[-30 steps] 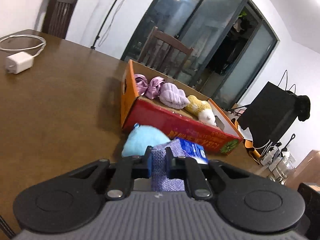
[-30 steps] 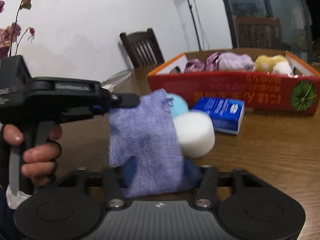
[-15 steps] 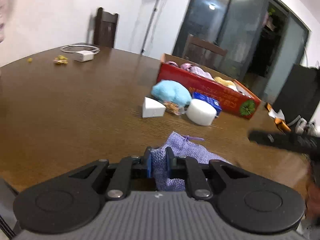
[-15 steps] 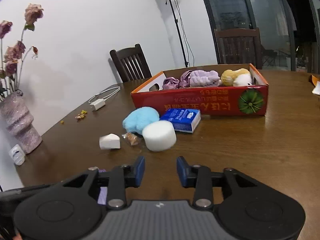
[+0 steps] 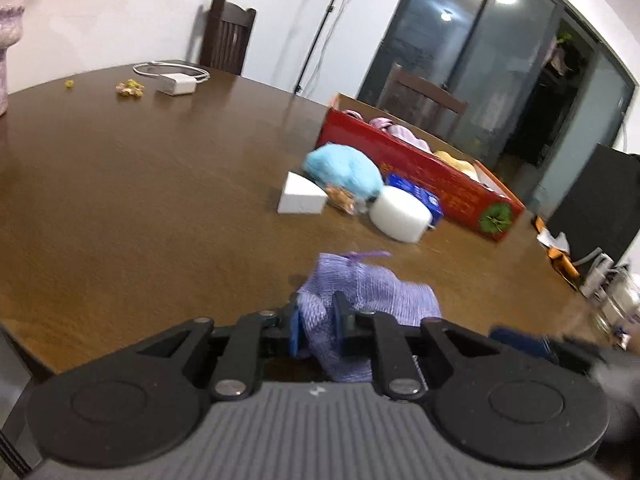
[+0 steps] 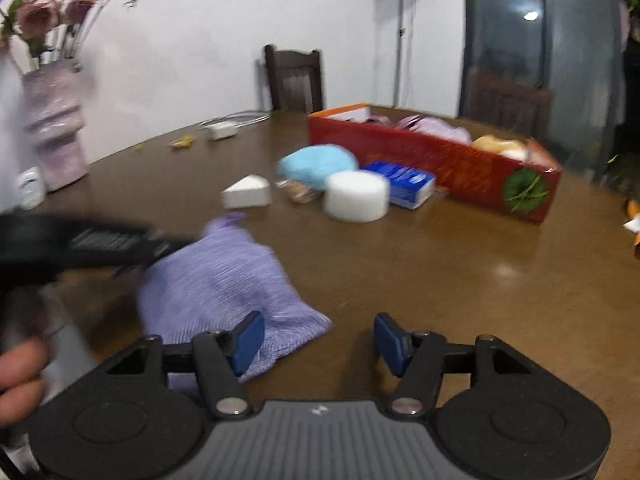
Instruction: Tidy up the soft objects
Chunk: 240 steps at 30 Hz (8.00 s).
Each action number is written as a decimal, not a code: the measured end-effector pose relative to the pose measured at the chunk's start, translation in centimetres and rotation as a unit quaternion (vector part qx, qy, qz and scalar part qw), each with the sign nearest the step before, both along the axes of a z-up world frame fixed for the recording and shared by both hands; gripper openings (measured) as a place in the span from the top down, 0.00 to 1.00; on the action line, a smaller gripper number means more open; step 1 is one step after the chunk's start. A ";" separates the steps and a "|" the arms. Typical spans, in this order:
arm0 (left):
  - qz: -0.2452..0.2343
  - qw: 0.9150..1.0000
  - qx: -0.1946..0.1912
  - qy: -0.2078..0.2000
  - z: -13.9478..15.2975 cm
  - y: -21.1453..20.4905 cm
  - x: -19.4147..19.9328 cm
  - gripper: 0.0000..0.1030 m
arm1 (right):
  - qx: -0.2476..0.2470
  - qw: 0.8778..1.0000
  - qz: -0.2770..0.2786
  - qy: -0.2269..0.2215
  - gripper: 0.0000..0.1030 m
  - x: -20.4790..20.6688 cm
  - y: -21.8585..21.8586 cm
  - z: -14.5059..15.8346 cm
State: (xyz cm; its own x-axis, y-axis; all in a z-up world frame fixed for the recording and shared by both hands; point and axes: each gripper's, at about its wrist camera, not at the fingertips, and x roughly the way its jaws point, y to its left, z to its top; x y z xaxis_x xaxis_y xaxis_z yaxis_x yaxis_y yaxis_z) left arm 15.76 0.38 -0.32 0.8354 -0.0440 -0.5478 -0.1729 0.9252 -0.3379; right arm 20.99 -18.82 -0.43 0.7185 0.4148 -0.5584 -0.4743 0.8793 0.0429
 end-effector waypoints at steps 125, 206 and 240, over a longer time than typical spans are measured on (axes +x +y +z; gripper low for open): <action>-0.085 0.991 0.104 -0.017 2.2 4.4 10.2 0.37 | 0.080 0.994 0.071 -0.017 0.59 8.4 3.0 3.4; -0.164 0.974 0.149 0.037 7.9 1.9 38.7 0.50 | 0.140 0.980 -0.031 0.135 0.58 41.2 5.0 6.4; -0.092 0.970 0.191 -0.120 4.0 0.2 -3.3 0.00 | 0.046 0.995 -0.013 -0.086 0.11 -2.4 -5.6 4.0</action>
State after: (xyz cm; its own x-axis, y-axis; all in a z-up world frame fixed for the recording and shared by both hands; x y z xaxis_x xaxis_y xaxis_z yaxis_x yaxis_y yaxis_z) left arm 12.49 0.62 3.64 0.9383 -0.0364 -0.3439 0.0480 0.9985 0.0252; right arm 18.57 -24.37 3.53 0.8112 0.4381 -0.3873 -0.4584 0.8877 0.0440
